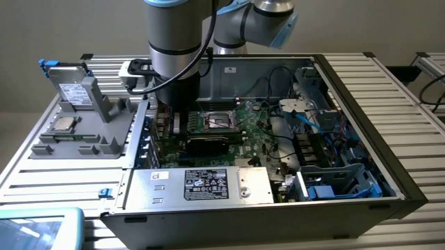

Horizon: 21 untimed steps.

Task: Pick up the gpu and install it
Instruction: 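Press down on the gpu until it lock into place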

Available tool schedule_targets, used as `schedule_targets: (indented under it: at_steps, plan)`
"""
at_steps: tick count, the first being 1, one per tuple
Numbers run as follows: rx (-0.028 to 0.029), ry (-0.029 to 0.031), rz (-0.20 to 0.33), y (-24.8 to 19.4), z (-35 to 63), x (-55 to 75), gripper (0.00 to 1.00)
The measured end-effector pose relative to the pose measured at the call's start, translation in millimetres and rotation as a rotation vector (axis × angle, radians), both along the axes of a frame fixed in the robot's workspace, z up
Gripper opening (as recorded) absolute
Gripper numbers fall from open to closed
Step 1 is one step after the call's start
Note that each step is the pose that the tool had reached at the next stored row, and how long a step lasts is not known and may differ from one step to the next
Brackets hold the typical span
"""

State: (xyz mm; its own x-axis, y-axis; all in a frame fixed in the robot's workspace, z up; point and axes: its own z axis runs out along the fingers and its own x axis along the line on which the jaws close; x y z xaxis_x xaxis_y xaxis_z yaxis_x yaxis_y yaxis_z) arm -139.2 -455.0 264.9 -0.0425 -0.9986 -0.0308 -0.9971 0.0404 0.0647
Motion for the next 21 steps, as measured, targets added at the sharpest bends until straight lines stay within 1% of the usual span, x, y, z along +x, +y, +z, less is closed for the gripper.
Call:
schedule_targets:
  at_steps: [6, 9, 14, 15, 16, 18, 19, 21]
  plan:
    - [-0.0005, 0.0000, 0.000, -0.1, -0.9, 0.0, 0.12]
    - [-0.0025, 0.0013, 0.001, -0.9, -3.6, 0.1, 0.12]
    - [-0.0013, 0.0007, 0.001, -0.9, -4.3, 0.0, 0.12]
    - [-0.0012, 0.0008, 0.001, -0.6, -2.3, 0.0, 0.12]
    - [0.0018, -0.0008, 0.000, -0.4, 1.2, 0.0, 0.12]
    - [-0.0006, 0.0002, 0.000, -0.8, 10.9, -0.2, 0.12]
    - [-0.0003, 0.0001, 0.001, -0.8, 14.6, 0.0, 0.12]
    - [-0.0002, 0.0000, 0.001, -0.8, 15.4, 0.1, 0.12]
